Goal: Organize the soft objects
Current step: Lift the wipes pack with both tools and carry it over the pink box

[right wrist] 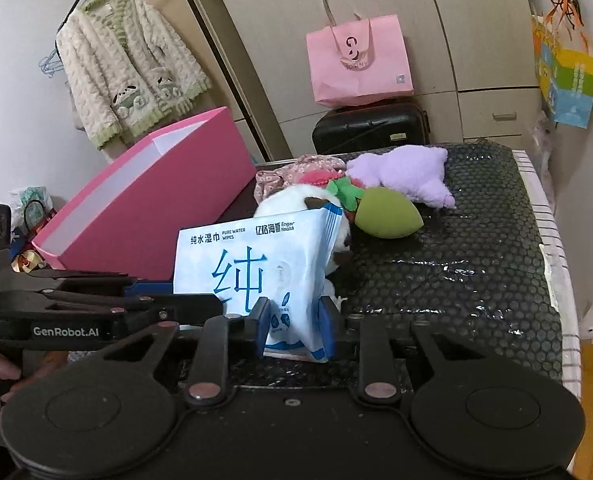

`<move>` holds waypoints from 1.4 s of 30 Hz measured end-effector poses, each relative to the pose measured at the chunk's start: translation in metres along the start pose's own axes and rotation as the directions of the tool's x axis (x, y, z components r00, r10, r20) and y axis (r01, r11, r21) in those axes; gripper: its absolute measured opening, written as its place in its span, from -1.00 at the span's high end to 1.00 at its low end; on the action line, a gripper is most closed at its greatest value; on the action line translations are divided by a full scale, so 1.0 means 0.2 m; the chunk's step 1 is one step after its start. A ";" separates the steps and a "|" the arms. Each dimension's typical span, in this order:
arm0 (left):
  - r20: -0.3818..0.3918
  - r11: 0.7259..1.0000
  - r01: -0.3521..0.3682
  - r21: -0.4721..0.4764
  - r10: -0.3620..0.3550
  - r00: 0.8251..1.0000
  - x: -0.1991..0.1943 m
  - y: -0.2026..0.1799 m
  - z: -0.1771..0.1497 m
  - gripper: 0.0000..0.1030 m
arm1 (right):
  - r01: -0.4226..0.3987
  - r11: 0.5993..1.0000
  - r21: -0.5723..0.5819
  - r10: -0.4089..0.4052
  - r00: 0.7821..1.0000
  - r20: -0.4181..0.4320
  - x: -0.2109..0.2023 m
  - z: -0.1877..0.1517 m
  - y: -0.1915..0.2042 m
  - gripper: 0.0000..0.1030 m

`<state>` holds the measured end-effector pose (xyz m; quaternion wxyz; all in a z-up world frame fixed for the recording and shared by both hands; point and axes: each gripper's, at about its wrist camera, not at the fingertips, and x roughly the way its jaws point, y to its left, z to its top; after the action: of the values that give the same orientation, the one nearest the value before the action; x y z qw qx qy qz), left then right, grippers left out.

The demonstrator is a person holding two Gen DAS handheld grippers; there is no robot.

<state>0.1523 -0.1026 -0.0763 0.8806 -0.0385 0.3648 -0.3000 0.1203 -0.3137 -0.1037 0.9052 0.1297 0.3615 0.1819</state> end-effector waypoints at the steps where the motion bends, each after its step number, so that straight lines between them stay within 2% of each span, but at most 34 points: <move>1: -0.006 1.000 0.003 0.005 -0.003 1.000 -0.02 -0.01 0.00 0.32 | 0.005 1.000 -0.005 -0.005 1.000 -0.005 -0.01 0.00 0.01 0.40; 6: -0.052 0.999 0.041 -0.008 -0.041 0.998 -0.11 0.00 -0.02 0.32 | 0.051 0.998 -0.044 -0.055 0.996 -0.076 -0.05 -0.04 0.13 0.31; 16: -0.150 0.999 0.046 -0.020 -0.049 0.988 -0.30 0.08 -0.14 0.32 | 0.011 0.990 -0.143 -0.033 0.988 -0.150 -0.12 -0.14 0.39 0.28; 21: -0.219 0.999 0.047 -0.017 -0.050 0.975 -0.40 0.12 -0.18 0.32 | -0.021 0.985 -0.173 -0.012 0.982 -0.186 -0.13 -0.18 0.51 0.21; 28: -0.308 0.996 0.076 -0.054 -0.089 0.947 -0.58 0.19 -0.24 0.32 | -0.093 0.976 -0.197 0.041 0.966 -0.254 -0.13 -0.18 0.68 0.11; 30: -0.310 0.994 0.079 -0.072 -0.097 0.946 -0.63 0.23 -0.23 0.32 | -0.120 0.973 -0.197 0.064 0.961 -0.270 -0.13 -0.18 0.72 0.10; 35: -0.292 0.996 0.042 -0.072 -0.062 0.954 -0.78 0.31 -0.19 0.32 | -0.208 0.960 -0.186 0.143 0.940 -0.311 -0.10 -0.13 0.84 0.10; 39: -0.302 0.998 0.043 -0.054 -0.057 0.952 -0.86 0.34 -0.17 0.32 | -0.237 0.950 -0.201 0.163 0.931 -0.328 -0.07 -0.08 0.93 0.10; 42: -0.304 0.999 0.018 -0.034 -0.028 0.952 -0.90 0.36 -0.17 0.32 | -0.266 0.942 -0.205 0.181 0.916 -0.357 -0.02 -0.05 0.99 0.10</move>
<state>0.0662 0.0625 -0.0100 0.8097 -0.0094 0.5000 -0.3069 0.0634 -0.1368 -0.0355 0.8130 0.0231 0.4663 0.3479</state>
